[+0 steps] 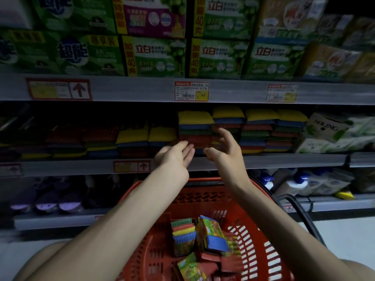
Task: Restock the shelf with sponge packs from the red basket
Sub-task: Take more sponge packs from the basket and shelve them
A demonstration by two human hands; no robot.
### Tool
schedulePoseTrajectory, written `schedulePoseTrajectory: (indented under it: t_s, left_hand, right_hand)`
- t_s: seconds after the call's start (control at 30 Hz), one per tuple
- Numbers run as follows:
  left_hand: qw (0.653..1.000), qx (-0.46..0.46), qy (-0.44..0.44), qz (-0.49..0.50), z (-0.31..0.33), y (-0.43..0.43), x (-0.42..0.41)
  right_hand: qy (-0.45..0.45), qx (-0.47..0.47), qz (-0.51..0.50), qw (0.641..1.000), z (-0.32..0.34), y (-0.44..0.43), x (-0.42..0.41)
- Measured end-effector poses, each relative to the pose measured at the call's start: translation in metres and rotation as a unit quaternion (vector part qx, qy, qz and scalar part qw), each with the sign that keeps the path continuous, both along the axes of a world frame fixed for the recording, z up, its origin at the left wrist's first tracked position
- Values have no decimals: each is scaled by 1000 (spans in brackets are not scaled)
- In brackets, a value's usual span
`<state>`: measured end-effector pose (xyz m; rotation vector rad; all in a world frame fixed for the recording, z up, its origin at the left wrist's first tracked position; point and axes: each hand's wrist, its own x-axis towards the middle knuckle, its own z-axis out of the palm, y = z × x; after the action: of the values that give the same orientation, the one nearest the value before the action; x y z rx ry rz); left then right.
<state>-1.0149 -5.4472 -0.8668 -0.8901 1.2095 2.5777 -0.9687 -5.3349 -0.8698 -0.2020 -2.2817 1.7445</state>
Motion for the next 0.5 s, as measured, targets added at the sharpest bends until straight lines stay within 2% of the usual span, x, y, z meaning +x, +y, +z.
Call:
schedulePoseTrajectory:
  t_s: [0.37,0.5]
  left_hand:
    - [1000,22,12,-6,-7,6,2]
    - [1000,12,11,-4,-6,7,4]
  right_hand:
    - [5,-1,-13,1000,-6,3,-5]
    - [-10,-34,-34,999,-6,6,-11]
